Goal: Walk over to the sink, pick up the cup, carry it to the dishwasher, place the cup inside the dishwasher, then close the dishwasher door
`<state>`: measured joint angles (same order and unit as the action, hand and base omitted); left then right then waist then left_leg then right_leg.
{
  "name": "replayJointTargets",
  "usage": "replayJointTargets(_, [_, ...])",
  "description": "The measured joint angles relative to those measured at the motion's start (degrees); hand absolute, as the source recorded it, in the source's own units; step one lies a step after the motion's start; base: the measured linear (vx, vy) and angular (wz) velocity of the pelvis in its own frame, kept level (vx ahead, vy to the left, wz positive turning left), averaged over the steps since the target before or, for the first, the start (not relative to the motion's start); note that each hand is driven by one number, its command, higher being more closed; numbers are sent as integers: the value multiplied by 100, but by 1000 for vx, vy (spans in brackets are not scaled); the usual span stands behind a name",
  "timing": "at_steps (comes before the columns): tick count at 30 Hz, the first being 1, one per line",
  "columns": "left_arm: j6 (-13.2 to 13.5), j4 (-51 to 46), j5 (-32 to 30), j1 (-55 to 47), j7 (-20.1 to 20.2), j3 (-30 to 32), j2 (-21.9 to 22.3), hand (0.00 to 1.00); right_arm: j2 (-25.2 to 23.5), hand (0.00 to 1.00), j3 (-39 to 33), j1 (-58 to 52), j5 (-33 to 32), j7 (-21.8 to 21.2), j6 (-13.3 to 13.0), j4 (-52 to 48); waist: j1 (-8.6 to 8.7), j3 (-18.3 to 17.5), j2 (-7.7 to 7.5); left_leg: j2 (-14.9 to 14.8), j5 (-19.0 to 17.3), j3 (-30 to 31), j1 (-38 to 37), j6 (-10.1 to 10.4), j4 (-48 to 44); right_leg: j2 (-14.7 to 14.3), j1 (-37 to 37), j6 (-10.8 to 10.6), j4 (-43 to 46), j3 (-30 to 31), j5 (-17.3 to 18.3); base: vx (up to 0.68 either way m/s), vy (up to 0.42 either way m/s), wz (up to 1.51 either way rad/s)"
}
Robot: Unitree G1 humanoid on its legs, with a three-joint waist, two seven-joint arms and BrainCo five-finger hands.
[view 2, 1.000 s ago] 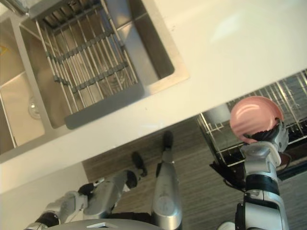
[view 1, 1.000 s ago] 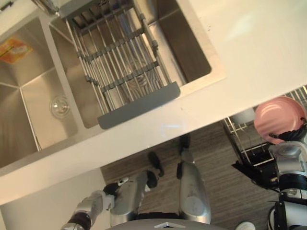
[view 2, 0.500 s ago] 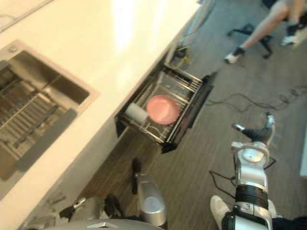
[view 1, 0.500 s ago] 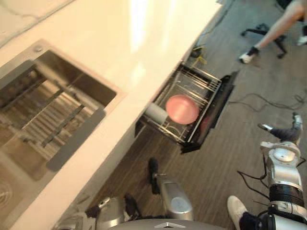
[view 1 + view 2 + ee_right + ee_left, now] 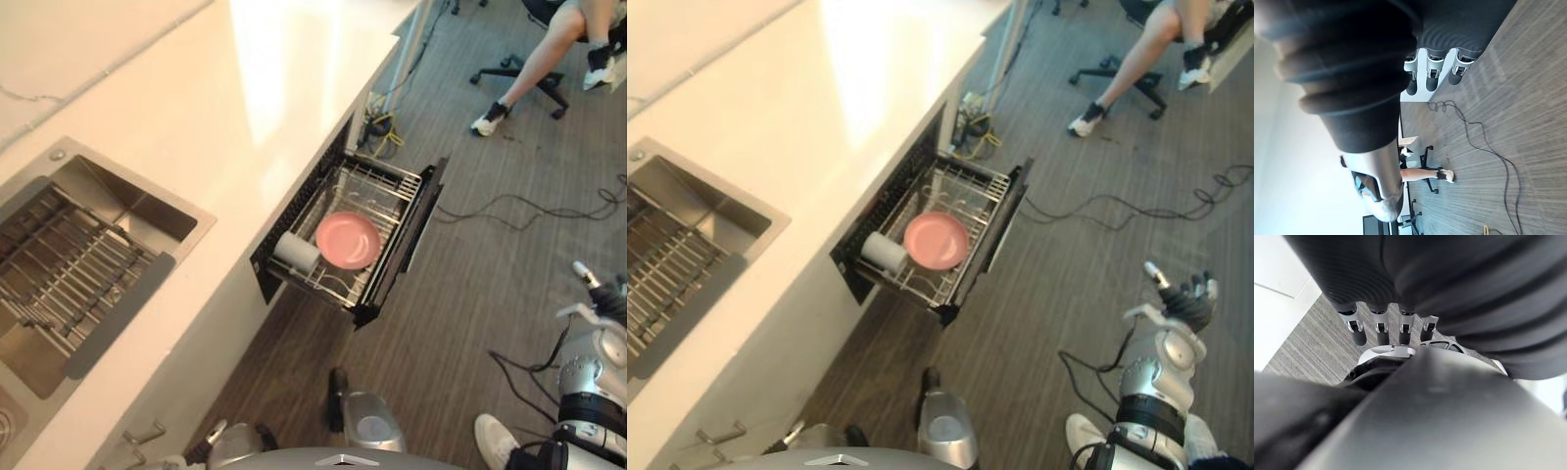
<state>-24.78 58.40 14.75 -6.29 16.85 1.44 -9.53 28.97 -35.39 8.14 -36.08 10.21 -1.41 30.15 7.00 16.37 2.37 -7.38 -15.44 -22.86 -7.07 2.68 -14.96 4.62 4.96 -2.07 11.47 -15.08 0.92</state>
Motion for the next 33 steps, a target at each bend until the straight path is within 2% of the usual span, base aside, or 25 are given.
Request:
replayJointTargets(3, [87,6,215,-85,-43,27,68,0,-342,0,-5,-99,-5,-269,76,-3,-73,-69,102,46,97,95,19,30,243,16,-33,16,-185,-115,-85,-96,-37,19])
replayJointTargets(9, [263,-51,548,-209,-176,95,158,0,-870,0,548,-110,-5,-639,315,2,-281,-117,181,242,516,404,33,6,724,166,-127,33,-450,-434,-272,-57,-18,28])
replayJointTargets(13, [357,-117,715,-277,-191,100,169,0,-1053,0,875,-85,-27,-775,426,34,-400,-135,211,311,674,598,23,9,842,255,-201,24,-473,-638,-294,-8,-10,33])
replayJointTargets(19, [562,-179,897,-409,-240,138,286,0,-1311,0,1297,116,-548,-812,535,642,-636,-153,268,523,1039,1164,95,-24,1200,493,-305,-36,-507,-1162,-297,-26,-4,51])
replayJointTargets(20, [600,-222,931,-460,-241,138,290,0,-1343,0,1195,192,-691,-696,426,777,-670,-138,273,563,1107,1261,145,-18,1233,549,-306,-51,-501,-1271,-308,-11,-1,48])
replayJointTargets(24, [716,-325,1040,-640,-240,154,348,0,-1254,0,1212,372,-950,-507,276,988,-719,-100,294,657,1258,1512,252,7,1342,668,-305,-67,-490,-1501,-323,-51,2,33])
replayJointTargets(27, [758,-327,1057,-643,-234,181,378,0,-1247,0,1214,601,-1201,-367,84,1125,-735,-27,378,689,1316,1710,364,15,1415,725,-289,-96,-503,-1710,-309,-106,-8,34])
replayJointTargets(30, [785,-340,1107,-644,-156,185,451,0,-1243,0,1263,789,-1214,-330,-177,1132,-856,97,514,668,1364,1940,507,96,1416,734,-271,-21,-477,-1948,-264,-87,-38,29])
replayJointTargets(33, [799,-368,1106,-645,-139,185,551,0,-1220,0,1385,1046,-1278,-312,-441,1122,-861,235,678,643,1434,2151,643,201,1418,752,-244,49,-409,-2187,-209,-54,-56,39])
